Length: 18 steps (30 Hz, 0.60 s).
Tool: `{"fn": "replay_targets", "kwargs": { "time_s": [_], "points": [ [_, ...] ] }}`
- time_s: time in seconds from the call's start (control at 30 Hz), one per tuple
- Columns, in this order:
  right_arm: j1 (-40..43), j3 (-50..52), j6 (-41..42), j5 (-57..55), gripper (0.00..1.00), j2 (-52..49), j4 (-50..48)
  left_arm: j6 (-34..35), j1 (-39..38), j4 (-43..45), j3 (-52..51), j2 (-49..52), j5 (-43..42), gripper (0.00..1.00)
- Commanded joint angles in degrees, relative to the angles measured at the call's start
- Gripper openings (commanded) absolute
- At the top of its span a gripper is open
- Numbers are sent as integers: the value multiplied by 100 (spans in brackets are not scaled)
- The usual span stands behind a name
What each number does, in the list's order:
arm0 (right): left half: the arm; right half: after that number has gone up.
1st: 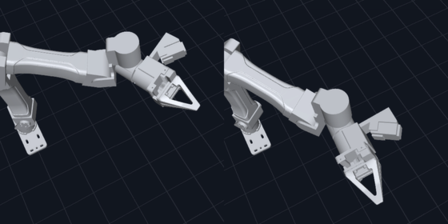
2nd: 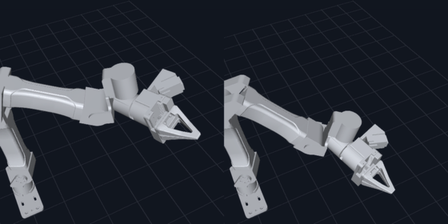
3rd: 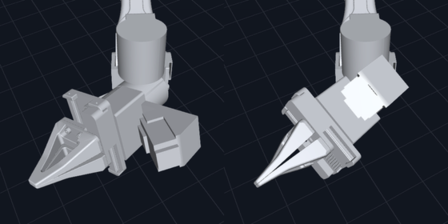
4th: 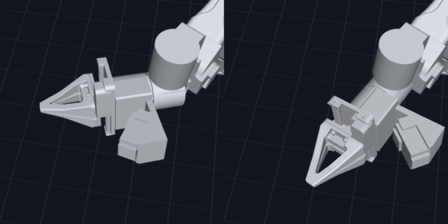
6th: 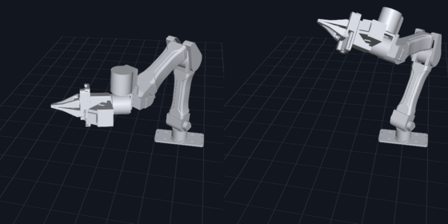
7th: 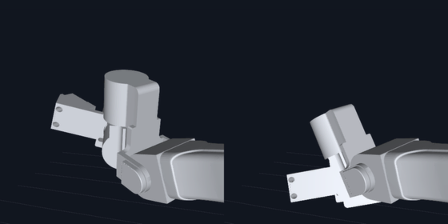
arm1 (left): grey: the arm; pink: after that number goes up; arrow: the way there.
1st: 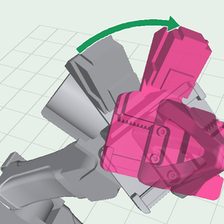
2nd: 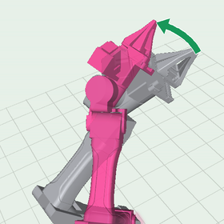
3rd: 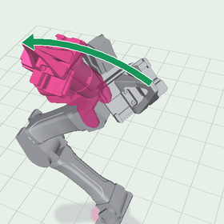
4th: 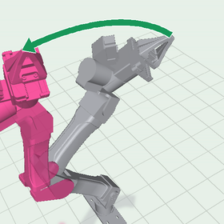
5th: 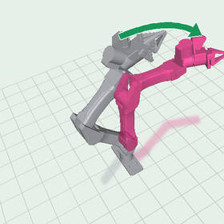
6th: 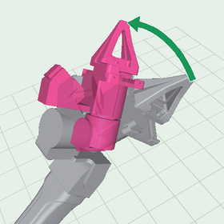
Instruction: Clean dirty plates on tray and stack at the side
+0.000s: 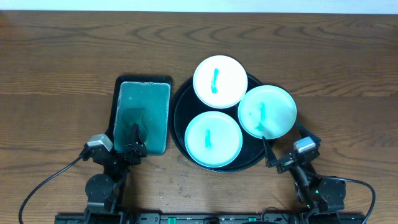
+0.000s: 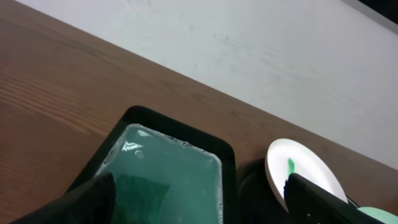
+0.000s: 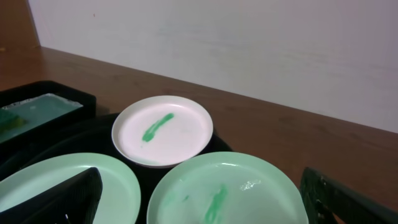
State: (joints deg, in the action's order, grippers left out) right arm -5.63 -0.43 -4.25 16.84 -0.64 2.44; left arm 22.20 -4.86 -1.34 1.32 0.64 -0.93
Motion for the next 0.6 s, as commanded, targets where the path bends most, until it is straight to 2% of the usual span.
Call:
{"fn": "replay_targets", "kwargs": {
  "time_s": [0.0,0.23,0.4,0.57],
  "points": [
    [61,13,-55,-31,99,-2,20,-50,7,35,-109,0,-2,87],
    [61,13,-7,214,99,-2,-26,-48,9,70,-109,0,-798,87],
    [61,-46,988,337,99,-2,-651,44,9,466,72,4,-1342,87],
    [61,-922,992,-11,99,-411,-229,166,9,72,885,472,-1340,87]
  ]
}}
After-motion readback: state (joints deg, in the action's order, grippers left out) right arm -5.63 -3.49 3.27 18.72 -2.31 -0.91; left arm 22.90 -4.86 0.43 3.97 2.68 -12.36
